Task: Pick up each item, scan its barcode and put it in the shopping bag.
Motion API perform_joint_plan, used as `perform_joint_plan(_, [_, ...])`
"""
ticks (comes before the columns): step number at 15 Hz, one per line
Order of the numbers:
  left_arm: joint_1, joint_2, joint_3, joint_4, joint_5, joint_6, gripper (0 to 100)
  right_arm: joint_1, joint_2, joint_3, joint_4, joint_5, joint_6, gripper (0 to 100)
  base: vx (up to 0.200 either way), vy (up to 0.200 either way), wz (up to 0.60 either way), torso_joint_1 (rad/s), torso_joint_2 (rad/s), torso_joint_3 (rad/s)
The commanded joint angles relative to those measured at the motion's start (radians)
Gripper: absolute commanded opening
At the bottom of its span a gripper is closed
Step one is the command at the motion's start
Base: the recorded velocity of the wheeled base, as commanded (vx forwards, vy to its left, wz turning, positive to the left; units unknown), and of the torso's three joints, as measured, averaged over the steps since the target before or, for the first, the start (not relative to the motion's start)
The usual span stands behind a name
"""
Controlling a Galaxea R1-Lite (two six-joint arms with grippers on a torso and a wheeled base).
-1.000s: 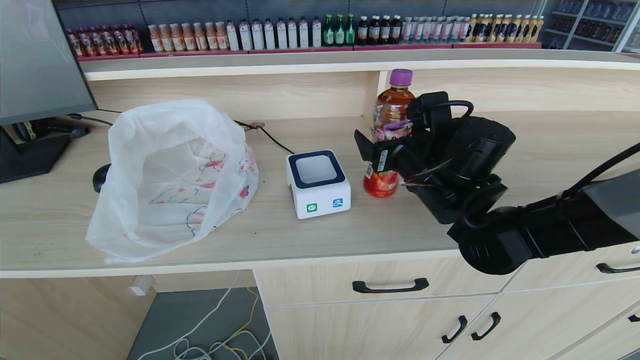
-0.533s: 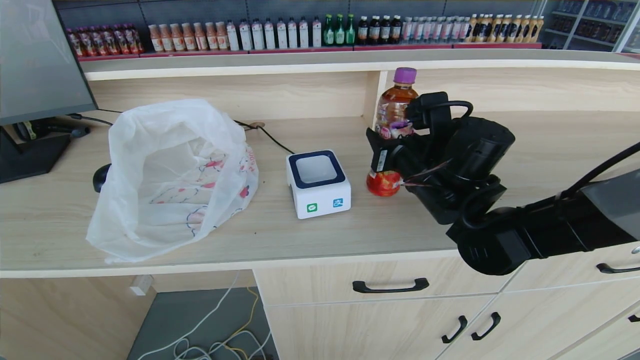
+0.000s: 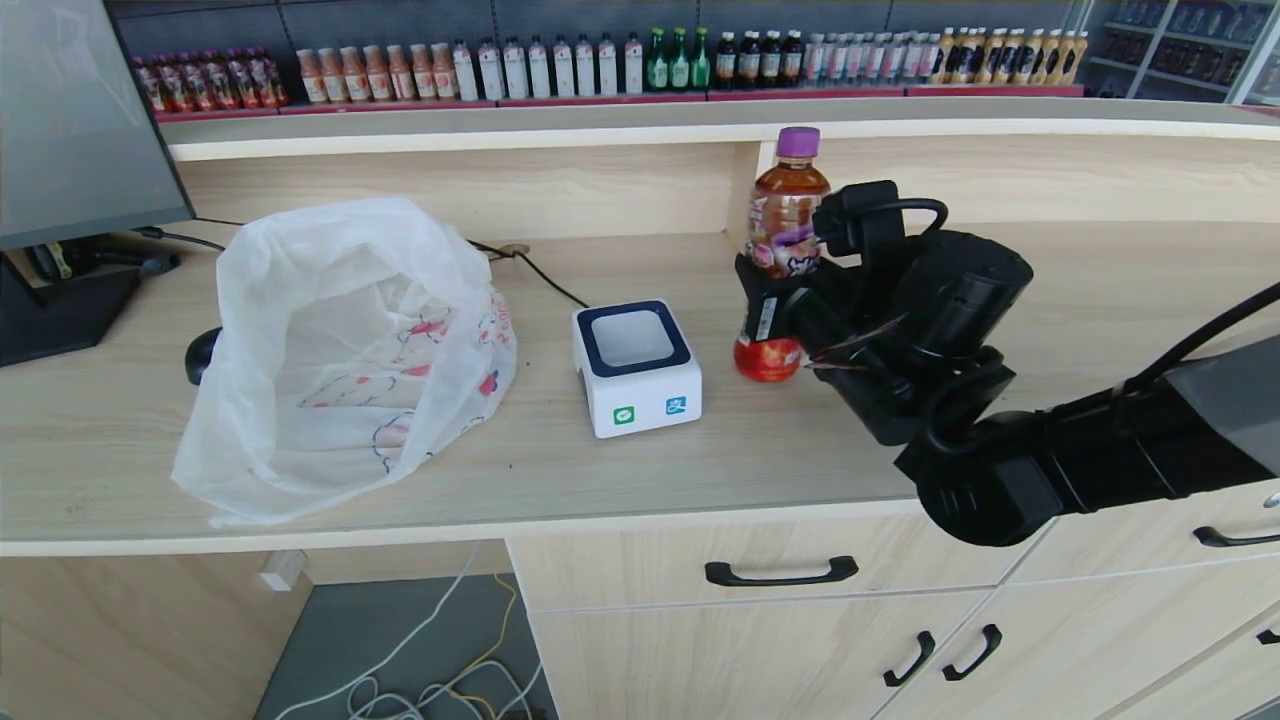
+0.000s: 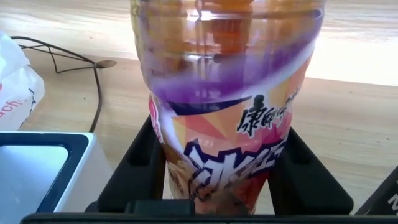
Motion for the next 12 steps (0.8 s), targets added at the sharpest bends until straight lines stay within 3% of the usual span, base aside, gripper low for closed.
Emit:
perform_joint_plan(1, [0.000, 0.000, 0.000, 0.000, 0.000, 0.000, 100, 0.000, -0.018, -0.001, -0.002, 0.000, -0.002, 0, 0.000, 0.000, 0.00, 0.000, 0.00, 0.000])
perform_joint_plan(7, [0.000, 0.000, 0.000, 0.000, 0.000, 0.000, 100, 0.000, -0.087, 0.007, -0.002, -0.001, -0.012, 0, 0.000, 0.000, 0.00, 0.000, 0.00, 0.000])
perform_joint_plan(12, [0.000, 0.000, 0.000, 0.000, 0.000, 0.000, 100, 0.023, -0.256, 0.133, 0.000, -0.001, -0.032, 0, 0.000, 0.000, 0.00, 0.000, 0.00, 0.000])
